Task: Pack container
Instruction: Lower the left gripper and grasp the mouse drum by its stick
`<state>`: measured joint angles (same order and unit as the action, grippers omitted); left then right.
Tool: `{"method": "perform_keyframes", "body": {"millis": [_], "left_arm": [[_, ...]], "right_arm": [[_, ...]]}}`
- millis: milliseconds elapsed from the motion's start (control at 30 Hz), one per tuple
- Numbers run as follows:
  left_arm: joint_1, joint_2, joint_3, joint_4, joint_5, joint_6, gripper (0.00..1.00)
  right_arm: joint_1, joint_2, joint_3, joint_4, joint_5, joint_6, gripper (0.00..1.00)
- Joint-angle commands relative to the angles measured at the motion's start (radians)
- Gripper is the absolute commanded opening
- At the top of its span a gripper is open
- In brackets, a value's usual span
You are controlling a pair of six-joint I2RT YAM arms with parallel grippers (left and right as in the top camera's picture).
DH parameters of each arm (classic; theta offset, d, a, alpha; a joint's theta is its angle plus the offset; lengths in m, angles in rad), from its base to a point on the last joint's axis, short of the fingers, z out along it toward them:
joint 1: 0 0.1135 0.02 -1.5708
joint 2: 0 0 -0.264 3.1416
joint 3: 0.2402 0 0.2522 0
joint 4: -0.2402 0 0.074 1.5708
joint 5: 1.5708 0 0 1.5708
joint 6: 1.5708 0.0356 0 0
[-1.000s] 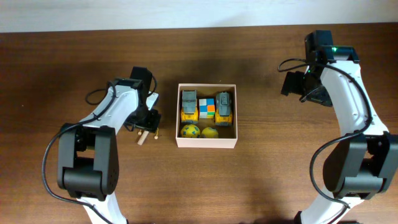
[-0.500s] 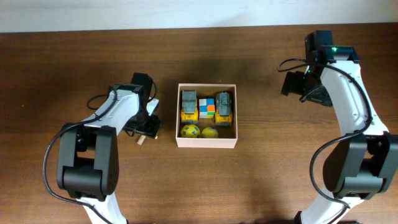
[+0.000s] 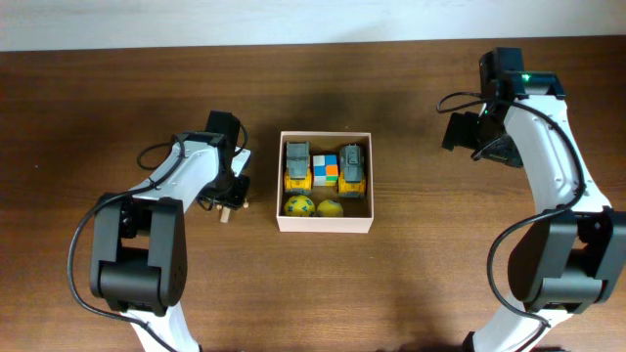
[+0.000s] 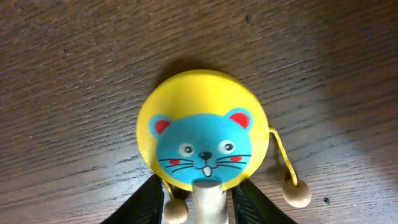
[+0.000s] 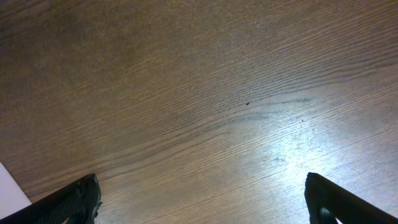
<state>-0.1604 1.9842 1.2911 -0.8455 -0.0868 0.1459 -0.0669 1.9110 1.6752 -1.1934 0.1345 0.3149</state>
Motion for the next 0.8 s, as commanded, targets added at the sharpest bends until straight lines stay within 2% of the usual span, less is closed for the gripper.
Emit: {"method": "perform_keyframes", "body": {"millis": [0,200,400,767], "left_arm": [[0.006,-0.004,-0.018,0.001,-0.004,-0.005,0.37],[0.006,-0.004,-0.047,0.005,-0.005,-0.025,0.36],[0.006,-0.004,-0.055,0.008,-0.004,-0.043,0.21],[0.006,-0.004,-0.055,0.023,-0.002,-0.071,0.13]], "right_arm": [[-0.005,0.003,-0.002,0.001,0.009,0.007,0.99],[-0.005,0.003,-0.002,0.001,0.009,0.007,0.99],[-0.005,0.003,-0.002,0.001,0.009,0.007,0.99],[-0.005,0.003,-0.002,0.001,0.009,0.007,0.99]]}}
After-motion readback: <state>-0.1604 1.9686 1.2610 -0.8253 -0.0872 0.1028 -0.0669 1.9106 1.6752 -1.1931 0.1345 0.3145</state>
